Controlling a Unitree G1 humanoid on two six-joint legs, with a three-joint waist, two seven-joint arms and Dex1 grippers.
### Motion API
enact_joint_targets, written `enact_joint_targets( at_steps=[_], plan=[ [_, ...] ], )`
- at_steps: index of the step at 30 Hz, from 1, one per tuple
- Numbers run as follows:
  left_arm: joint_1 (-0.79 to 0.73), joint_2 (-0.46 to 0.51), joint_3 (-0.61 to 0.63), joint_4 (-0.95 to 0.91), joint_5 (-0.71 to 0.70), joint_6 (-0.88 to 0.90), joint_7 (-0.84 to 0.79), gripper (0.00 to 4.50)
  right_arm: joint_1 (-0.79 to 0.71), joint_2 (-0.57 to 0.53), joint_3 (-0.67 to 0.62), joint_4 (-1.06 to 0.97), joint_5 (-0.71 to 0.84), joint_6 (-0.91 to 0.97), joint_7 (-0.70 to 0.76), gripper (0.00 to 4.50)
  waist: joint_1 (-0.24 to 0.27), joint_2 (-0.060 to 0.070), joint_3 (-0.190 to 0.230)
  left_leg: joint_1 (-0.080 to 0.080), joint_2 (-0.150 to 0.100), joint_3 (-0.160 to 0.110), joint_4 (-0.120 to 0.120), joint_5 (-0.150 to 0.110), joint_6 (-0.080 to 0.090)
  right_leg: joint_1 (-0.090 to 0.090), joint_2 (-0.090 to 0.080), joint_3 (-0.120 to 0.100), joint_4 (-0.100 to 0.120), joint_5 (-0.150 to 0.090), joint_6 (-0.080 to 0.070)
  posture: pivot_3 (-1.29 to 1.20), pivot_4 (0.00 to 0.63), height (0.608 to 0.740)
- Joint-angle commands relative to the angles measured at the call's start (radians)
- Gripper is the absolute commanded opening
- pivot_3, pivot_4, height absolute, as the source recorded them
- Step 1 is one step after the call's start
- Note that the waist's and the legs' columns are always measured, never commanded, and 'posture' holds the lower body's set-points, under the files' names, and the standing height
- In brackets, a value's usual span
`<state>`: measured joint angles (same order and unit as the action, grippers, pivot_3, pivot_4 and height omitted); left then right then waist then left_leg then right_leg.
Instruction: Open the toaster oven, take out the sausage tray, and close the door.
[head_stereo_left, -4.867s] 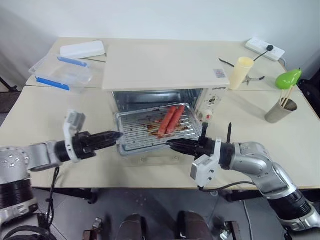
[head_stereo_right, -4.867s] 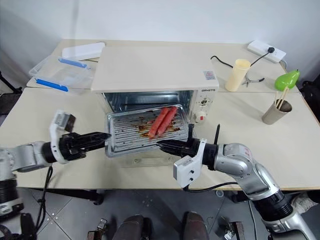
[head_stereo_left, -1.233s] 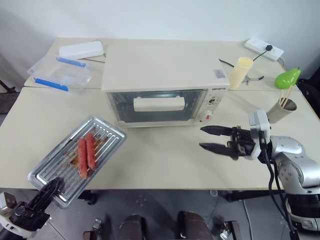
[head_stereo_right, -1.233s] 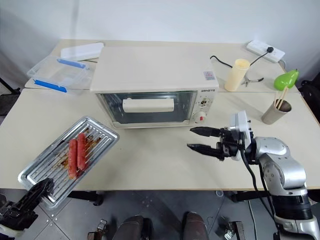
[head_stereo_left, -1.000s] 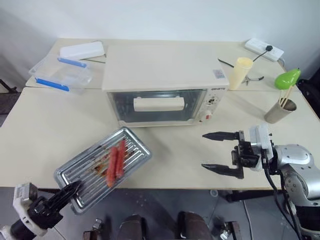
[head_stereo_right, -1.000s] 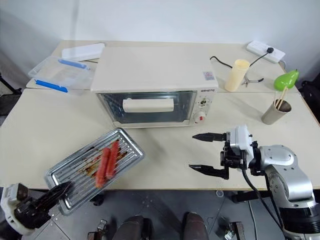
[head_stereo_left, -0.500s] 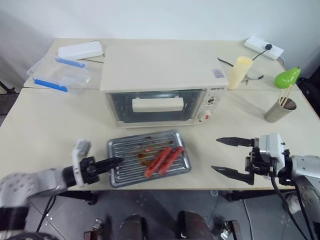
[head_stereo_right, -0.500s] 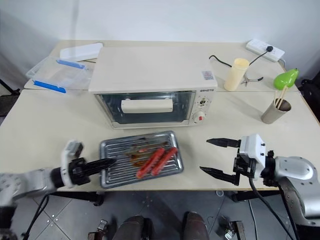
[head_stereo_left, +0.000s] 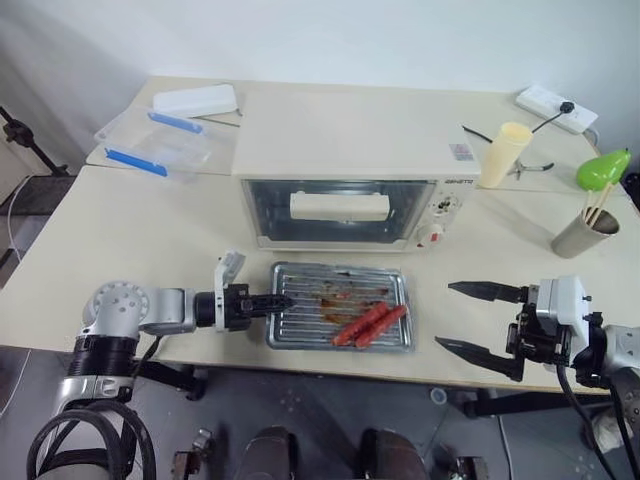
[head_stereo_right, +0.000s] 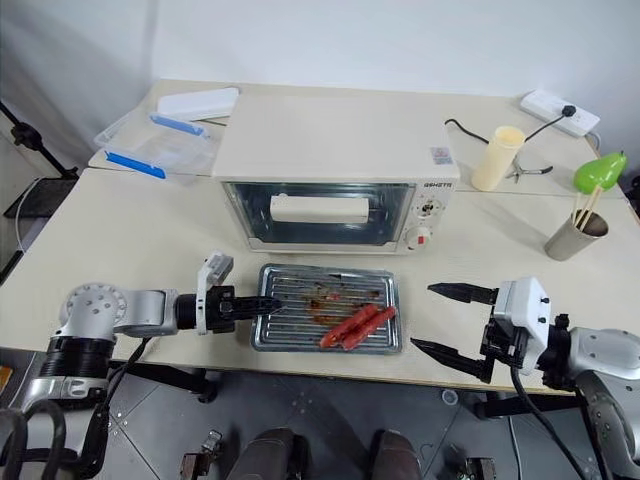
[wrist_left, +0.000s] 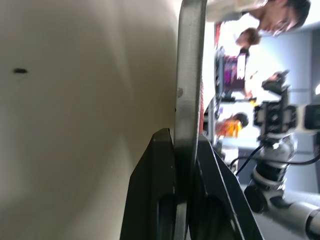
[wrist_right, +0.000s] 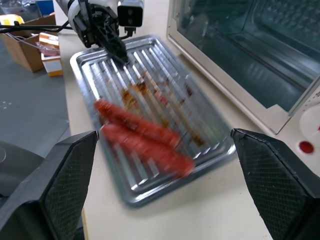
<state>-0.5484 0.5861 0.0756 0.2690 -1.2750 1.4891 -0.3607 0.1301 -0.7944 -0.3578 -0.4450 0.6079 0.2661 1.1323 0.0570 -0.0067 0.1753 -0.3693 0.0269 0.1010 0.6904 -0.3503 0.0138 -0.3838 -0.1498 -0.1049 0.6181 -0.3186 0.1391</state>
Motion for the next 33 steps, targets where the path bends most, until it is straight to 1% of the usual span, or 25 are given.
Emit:
enact_joint_targets(
  at_steps=[1,3,5,9,10,11,14,15,17,19,20,21,22,23,24,26,28,29,31,33],
  plan=[
    [0.004,-0.035,0.006,-0.061,0.032,0.007,-0.027,1.49,0.007,-0.011,-0.026,-0.032,0.020,-0.001,-0.008,4.50,-0.001,0.000,0.000,-0.001,0.000,-0.001,0.000,0.000,0.000,0.000,0.000,-0.001,0.000,0.000,0.000,0.00,0.150,0.740],
    [0.011,-0.044,0.037,-0.094,0.042,-0.002,-0.024,2.10,0.010,-0.007,-0.022,-0.031,0.017,-0.006,-0.011,4.50,-0.004,-0.001,0.001,-0.001,0.000,-0.002,0.000,0.000,0.000,0.000,0.000,-0.002,0.000,0.000,0.000,0.00,0.150,0.740],
    [0.033,-0.032,0.057,-0.149,0.074,-0.040,-0.023,2.73,0.017,-0.004,-0.020,-0.027,0.013,-0.014,-0.008,4.50,-0.009,-0.002,0.001,-0.002,0.000,-0.003,0.000,0.000,-0.001,0.000,0.001,-0.002,0.000,0.000,0.000,0.00,0.150,0.740],
    [0.092,0.050,0.067,-0.270,0.109,-0.081,-0.116,3.94,0.026,-0.004,-0.021,-0.015,0.010,-0.027,0.002,4.50,-0.024,-0.002,0.001,-0.001,0.002,-0.002,-0.001,0.000,-0.001,0.000,0.002,-0.003,-0.001,0.000,0.000,0.00,0.150,0.740],
    [0.107,0.070,0.093,-0.287,0.103,-0.083,-0.125,4.25,0.029,-0.004,-0.022,-0.011,0.009,-0.031,0.007,4.50,-0.029,-0.002,0.001,-0.001,0.002,-0.002,-0.001,0.000,-0.001,0.000,0.002,-0.003,-0.001,0.000,0.000,0.00,0.150,0.740],
    [0.125,0.101,0.117,-0.310,0.097,-0.084,-0.148,4.45,0.029,-0.006,-0.023,-0.006,0.009,-0.033,0.011,4.50,-0.033,-0.002,0.002,0.000,0.002,-0.002,-0.002,0.000,-0.001,0.000,0.002,-0.003,-0.001,0.000,0.000,0.00,0.150,0.740],
    [0.204,0.176,0.155,-0.402,0.139,-0.168,-0.226,4.45,0.039,-0.007,-0.030,0.007,0.007,-0.043,0.023,4.50,-0.038,-0.003,0.002,0.000,0.003,-0.002,-0.004,0.000,-0.002,0.000,0.003,-0.002,-0.003,0.000,0.000,0.00,0.150,0.740],
    [0.248,0.206,0.176,-0.442,0.176,-0.240,-0.276,4.45,0.045,-0.008,-0.034,0.013,0.007,-0.047,0.028,4.50,-0.037,-0.002,0.002,0.000,0.003,-0.002,-0.004,0.000,-0.002,-0.001,0.003,-0.002,-0.003,0.000,0.000,0.00,0.150,0.740],
    [0.330,0.234,0.226,-0.496,0.273,-0.434,-0.372,4.45,0.059,-0.013,-0.044,0.020,0.015,-0.046,0.040,4.50,-0.036,-0.002,0.002,0.000,0.003,-0.001,-0.006,0.000,-0.002,0.000,0.002,-0.002,-0.006,0.000,0.000,0.00,0.150,0.740],
    [0.404,0.247,0.265,-0.526,0.391,-0.652,-0.467,4.45,0.092,-0.051,-0.060,0.007,0.074,0.042,0.070,4.50,-0.032,-0.002,0.002,-0.001,0.003,-0.001,-0.006,0.000,-0.002,0.000,0.002,-0.002,-0.008,0.000,0.000,0.00,0.150,0.740],
    [0.453,0.239,0.291,-0.540,0.492,-0.827,-0.500,4.45,0.097,-0.056,-0.063,0.002,0.081,0.046,0.077,4.50,-0.030,-0.002,0.002,-0.001,0.003,0.000,-0.007,-0.001,-0.002,0.000,0.002,-0.002,-0.009,0.000,0.000,0.00,0.150,0.740],
    [0.497,0.242,0.314,-0.544,0.567,-0.963,-0.544,4.45,0.093,-0.053,-0.064,0.001,0.078,0.033,0.077,4.50,-0.030,-0.002,0.002,-0.001,0.003,-0.001,-0.007,-0.001,-0.002,0.000,0.002,-0.003,-0.010,0.000,0.000,0.00,0.150,0.740],
    [0.525,0.242,0.327,-0.542,0.616,-1.055,-0.574,4.45,0.088,-0.048,-0.065,0.001,0.073,0.017,0.074,4.50,-0.032,-0.002,0.002,-0.001,0.003,0.000,-0.007,-0.001,-0.002,0.000,0.002,-0.003,-0.012,0.000,0.000,0.00,0.150,0.740],
    [0.542,0.242,0.332,-0.535,0.644,-1.113,-0.596,4.45,0.084,-0.044,-0.065,0.002,0.070,0.007,0.071,4.50,-0.032,-0.002,0.002,-0.001,0.003,0.002,-0.007,-0.001,-0.002,0.000,0.002,-0.003,-0.013,0.000,0.000,0.00,0.150,0.740],
    [0.555,0.259,0.335,-0.517,0.634,-1.105,-0.634,4.45,0.079,-0.039,-0.066,0.002,0.069,0.001,0.069,4.50,-0.031,-0.002,0.002,-0.001,0.003,0.002,-0.007,-0.001,-0.002,0.000,0.002,-0.002,-0.013,0.000,0.000,0.00,0.150,0.740],
    [0.593,0.292,0.359,-0.477,0.668,-1.154,-0.687,4.45,0.067,-0.026,-0.059,-0.006,0.053,-0.040,0.073,4.50,-0.031,-0.002,0.002,-0.001,0.003,0.002,-0.007,-0.002,-0.001,0.000,0.002,-0.003,-0.012,0.000,0.000,0.00,0.150,0.740],
    [0.674,0.353,0.402,-0.412,0.765,-1.293,-0.775,4.45,0.108,-0.043,-0.055,-0.070,0.059,-0.031,0.091,4.50,-0.033,-0.002,0.002,-0.001,0.004,0.002,-0.008,-0.002,-0.001,-0.001,0.002,-0.002,-0.011,0.000,0.000,0.00,0.150,0.740],
    [0.690,0.371,0.422,-0.370,0.781,-1.339,-0.810,4.45,0.103,-0.028,-0.059,-0.080,0.083,-0.044,0.098,4.50,-0.033,-0.002,0.002,-0.001,0.004,0.003,-0.009,-0.002,-0.001,-0.003,0.002,-0.002,-0.011,0.000,0.000,0.00,0.150,0.740],
    [0.694,0.383,0.438,-0.319,0.787,-1.387,-0.845,4.45,0.087,-0.004,-0.064,-0.081,0.111,-0.067,0.104,4.50,-0.033,-0.002,0.002,-0.002,0.004,0.005,-0.010,-0.002,-0.001,-0.006,0.002,-0.002,-0.007,0.000,0.000,0.00,0.150,0.740],
    [0.682,0.385,0.434,-0.264,0.784,-1.430,-0.892,4.45,0.081,-0.023,-0.068,-0.051,0.124,-0.045,0.123,4.50,-0.034,-0.002,0.002,-0.002,0.004,0.007,-0.009,-0.003,-0.001,-0.007,0.001,-0.002,-0.007,0.000,0.000,0.00,0.150,0.740]
  ],
)
